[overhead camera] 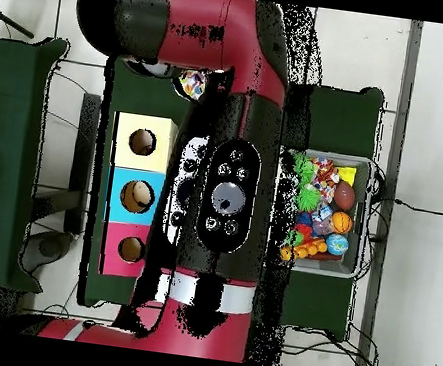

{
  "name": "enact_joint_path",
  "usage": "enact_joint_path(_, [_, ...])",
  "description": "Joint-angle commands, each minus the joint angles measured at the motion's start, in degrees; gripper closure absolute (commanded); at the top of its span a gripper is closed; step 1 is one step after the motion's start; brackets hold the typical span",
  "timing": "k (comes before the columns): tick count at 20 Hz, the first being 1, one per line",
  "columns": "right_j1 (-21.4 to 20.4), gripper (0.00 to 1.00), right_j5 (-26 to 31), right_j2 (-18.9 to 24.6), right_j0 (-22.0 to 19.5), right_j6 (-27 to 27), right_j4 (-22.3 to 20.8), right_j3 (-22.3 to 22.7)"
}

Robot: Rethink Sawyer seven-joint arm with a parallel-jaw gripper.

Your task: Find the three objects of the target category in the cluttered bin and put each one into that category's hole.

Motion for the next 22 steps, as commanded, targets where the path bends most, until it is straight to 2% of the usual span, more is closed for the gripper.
enact_joint_path(1, [2.11, 1.0, 24.18, 6.31, -2.18, -18.45, -1.71, -5.87])
enact_joint_path(4, [1.82, 1.0, 23.65, 6.01, -2.25, -17.95, -1.82, -4.8])
enact_joint_path(14, [-4.26, 1.0, 17.44, 6.62, -2.28, -16.87, -2.72, 6.7])
enact_joint_path(22, [-5.52, 1.0, 14.41, 8.2, -2.49, -15.91, -3.32, 10.65])
